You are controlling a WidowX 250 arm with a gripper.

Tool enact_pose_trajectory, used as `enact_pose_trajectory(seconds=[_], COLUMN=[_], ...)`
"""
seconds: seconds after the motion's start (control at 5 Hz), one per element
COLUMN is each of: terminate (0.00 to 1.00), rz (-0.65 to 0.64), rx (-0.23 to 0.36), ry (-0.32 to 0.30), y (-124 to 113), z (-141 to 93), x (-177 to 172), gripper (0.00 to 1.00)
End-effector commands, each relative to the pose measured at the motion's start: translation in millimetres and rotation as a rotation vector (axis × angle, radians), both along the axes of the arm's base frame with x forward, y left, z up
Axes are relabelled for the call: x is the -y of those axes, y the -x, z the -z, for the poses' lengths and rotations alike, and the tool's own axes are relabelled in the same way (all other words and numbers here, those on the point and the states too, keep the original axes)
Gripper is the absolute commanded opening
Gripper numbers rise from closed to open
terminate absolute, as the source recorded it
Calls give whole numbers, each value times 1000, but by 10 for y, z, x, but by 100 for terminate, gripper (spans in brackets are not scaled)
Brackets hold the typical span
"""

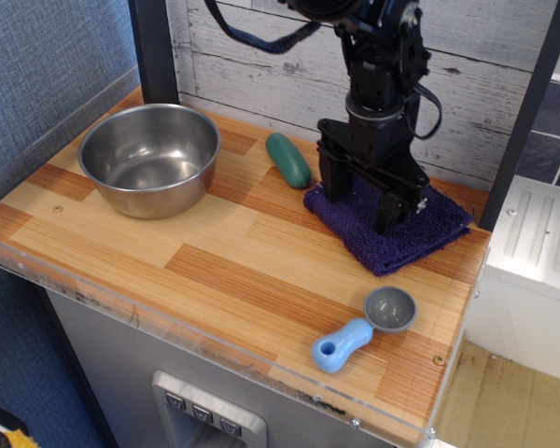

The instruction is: Move the blue cloth to the edge of the table

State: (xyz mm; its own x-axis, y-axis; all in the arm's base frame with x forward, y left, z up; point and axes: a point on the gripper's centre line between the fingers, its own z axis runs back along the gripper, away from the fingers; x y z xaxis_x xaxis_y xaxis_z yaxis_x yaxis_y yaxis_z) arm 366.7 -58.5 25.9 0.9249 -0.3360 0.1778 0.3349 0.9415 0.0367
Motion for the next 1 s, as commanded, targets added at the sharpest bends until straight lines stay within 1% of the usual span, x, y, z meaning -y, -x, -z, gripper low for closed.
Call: enact_pose_trajectory(seconds=[0.0, 0.6, 0.8], terminate=[0, 0, 0], rz=[-9, -67, -97], rx=[6, -14, -16], ry=[-20, -57, -81], y=[60, 360, 515], z=[3, 48, 45], x=[-29, -310, -435], gripper=[100, 100, 100])
